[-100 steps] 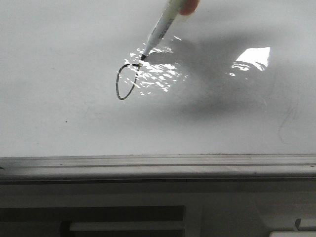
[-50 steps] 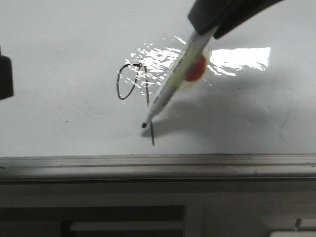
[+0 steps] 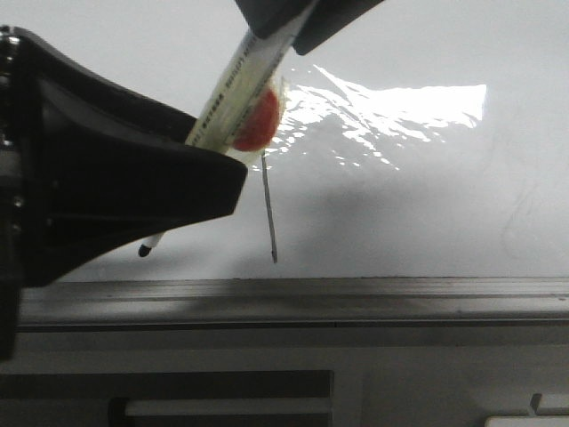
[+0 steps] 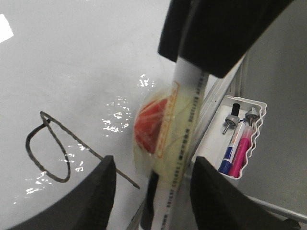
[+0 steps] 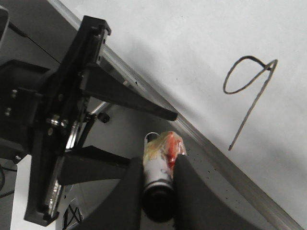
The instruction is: Write number 9 on whiteboard
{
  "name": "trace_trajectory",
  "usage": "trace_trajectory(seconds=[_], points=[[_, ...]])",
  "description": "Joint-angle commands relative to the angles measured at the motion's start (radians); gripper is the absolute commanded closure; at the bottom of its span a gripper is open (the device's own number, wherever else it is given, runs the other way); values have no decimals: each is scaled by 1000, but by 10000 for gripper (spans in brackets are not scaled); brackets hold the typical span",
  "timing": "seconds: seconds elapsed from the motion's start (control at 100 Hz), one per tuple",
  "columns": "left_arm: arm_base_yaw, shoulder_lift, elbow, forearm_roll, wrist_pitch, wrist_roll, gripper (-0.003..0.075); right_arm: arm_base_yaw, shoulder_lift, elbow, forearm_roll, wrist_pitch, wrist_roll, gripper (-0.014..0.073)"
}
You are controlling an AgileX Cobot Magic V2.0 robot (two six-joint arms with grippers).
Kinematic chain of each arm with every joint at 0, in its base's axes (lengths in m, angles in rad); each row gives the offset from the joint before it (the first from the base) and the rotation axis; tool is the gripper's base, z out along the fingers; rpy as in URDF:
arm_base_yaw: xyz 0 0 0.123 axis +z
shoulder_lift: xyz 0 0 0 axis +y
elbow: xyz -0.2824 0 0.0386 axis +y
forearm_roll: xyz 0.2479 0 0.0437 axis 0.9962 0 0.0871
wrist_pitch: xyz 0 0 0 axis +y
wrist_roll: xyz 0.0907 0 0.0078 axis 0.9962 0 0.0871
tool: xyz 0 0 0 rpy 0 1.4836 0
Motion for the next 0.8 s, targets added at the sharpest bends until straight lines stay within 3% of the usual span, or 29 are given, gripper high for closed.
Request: trace_trajectory(seconds=[0.0,0.17,0.36,0.55,0.64,0.79], points=[[0,7,-34,13,-88,-3,389,2,-12,-32,19,-64,9,655],[0,10,-34,13,-88,-3,426,2,-8,-32,10,-60,9,655],[0,10,-34,13,-88,-7,603,2,13,-32,7,-49,9,655],[0,10,-34,13,-88,-11,722,2,22,-32,7,-41,9,642],[0,10,-34,13,-88,-11,741,2,24,-32,7,-37,9,551],[0,10,-34,9,-86,-21,741,2,24,-32,7,-37,9,294]])
